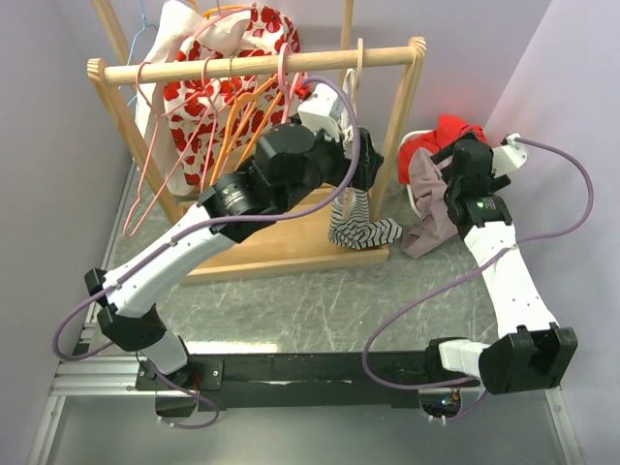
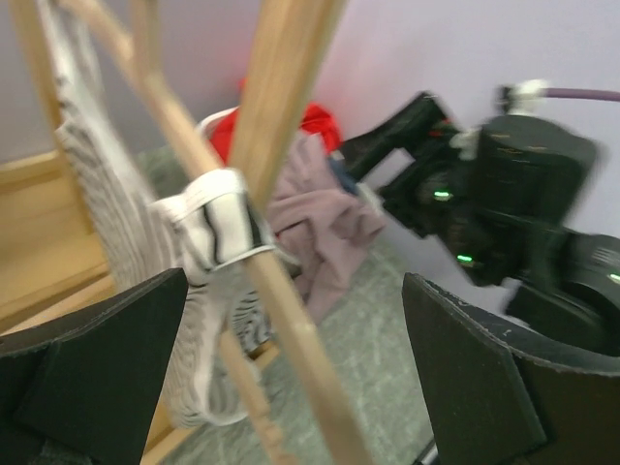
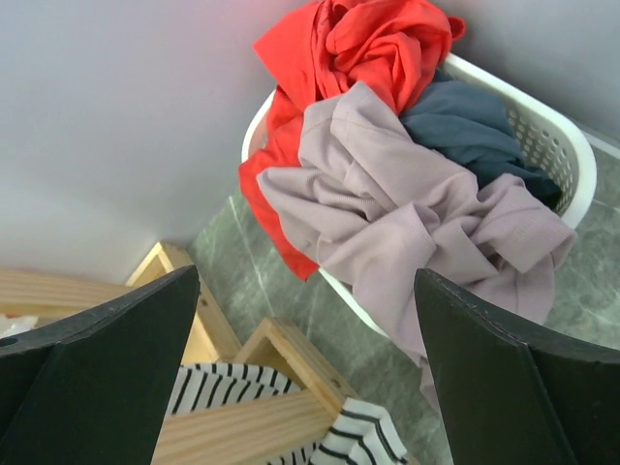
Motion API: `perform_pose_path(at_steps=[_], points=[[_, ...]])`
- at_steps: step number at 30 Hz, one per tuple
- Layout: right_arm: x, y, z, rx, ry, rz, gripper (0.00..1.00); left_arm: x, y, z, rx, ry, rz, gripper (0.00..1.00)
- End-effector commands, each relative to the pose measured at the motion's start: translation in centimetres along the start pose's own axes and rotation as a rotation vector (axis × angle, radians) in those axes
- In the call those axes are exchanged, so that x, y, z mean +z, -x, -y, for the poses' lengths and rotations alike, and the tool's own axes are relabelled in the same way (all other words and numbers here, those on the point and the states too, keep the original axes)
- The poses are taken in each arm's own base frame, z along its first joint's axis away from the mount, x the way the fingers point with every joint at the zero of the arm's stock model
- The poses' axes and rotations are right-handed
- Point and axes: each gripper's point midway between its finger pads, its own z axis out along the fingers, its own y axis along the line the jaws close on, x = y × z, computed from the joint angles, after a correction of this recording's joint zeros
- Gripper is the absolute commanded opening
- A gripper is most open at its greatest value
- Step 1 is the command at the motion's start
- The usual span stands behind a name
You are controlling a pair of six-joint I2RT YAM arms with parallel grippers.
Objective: Remove the tank top from the hanger
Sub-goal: Place the tank top in the bin, then pick up the hanger from the clothesline.
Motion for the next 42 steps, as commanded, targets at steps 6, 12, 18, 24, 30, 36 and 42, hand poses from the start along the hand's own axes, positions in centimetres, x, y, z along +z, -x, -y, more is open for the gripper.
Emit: perform_pose_path(at_steps=[6, 12, 18, 24, 30, 36, 42], points=[[-3.1, 2.2, -0.3, 0.024, 0.077, 0.035, 1.00, -0.8, -0.1, -3.5, 0.067, 0.258, 0.028, 1.00], [-4.5, 2.3, -0.1, 0.039, 0.118, 0.029, 1.00, 0.5, -1.9, -4.3, 0.123, 0.307, -0.015, 0.97], [-5.6, 1.9, 0.2, 0.043, 0.154, 0.011, 1.00, 0.4, -2.5, -4.8, 0.139, 0.323, -0.017, 0.66], [-6.0, 1.1, 0.6, 0.041, 0.160, -0.011, 1.00, -0.3, -1.9, -5.4, 0.139, 0.354, -0.011, 0.39], [-6.5, 1.0, 0.3, 0.039, 0.194, -0.027, 1.00, -1.3, -1.0, -6.2, 0.153, 0.390, -0.001, 0.01], [-7.8, 0.5, -1.6, -0.033, 0.300, -0.104, 1.00, -3.9, 1.9, -5.4, 0.171, 0.312, 0.054, 0.01], [-8.9, 0.4, -1.6, -0.039, 0.340, -0.111, 1.00, -5.8, 3.8, -5.4, 0.187, 0.296, 0.079, 0.01]])
